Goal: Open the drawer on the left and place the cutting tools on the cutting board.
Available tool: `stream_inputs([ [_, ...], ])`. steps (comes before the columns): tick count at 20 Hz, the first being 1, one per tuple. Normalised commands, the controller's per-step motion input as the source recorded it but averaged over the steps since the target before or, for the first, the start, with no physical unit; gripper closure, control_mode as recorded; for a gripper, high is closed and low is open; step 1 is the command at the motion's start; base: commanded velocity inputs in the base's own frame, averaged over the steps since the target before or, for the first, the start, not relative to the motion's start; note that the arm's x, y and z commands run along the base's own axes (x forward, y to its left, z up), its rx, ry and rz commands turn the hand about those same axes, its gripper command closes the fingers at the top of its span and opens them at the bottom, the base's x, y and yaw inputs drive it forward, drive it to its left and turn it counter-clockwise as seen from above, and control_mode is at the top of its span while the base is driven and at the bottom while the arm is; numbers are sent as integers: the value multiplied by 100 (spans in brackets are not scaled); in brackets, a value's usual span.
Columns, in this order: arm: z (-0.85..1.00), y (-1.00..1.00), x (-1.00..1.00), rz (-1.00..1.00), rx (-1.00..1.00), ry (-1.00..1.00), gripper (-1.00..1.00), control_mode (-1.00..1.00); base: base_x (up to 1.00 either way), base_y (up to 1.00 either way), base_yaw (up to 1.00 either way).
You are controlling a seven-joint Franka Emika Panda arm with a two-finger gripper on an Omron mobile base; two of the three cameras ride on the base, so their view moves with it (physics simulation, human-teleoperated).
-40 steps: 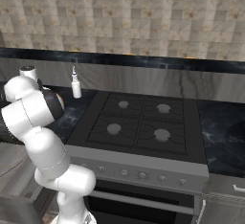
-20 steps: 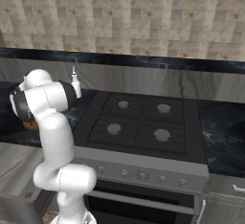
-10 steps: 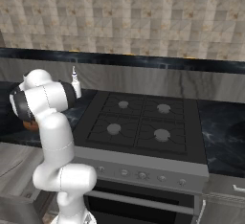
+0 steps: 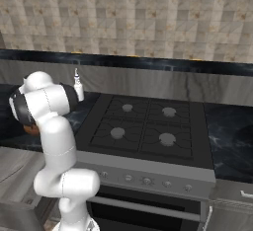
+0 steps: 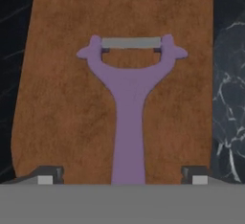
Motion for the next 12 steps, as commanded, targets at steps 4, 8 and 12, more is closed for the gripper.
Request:
stream_inputs([
  [4, 27, -7, -87, 0, 2, -7, -100, -100, 0, 0, 0],
  [8, 27, -21, -100, 0, 8, -9, -100, -100, 0, 0, 0],
  [12, 18, -21, -100, 0, 11, -8, -100, -100, 0, 0, 0],
])
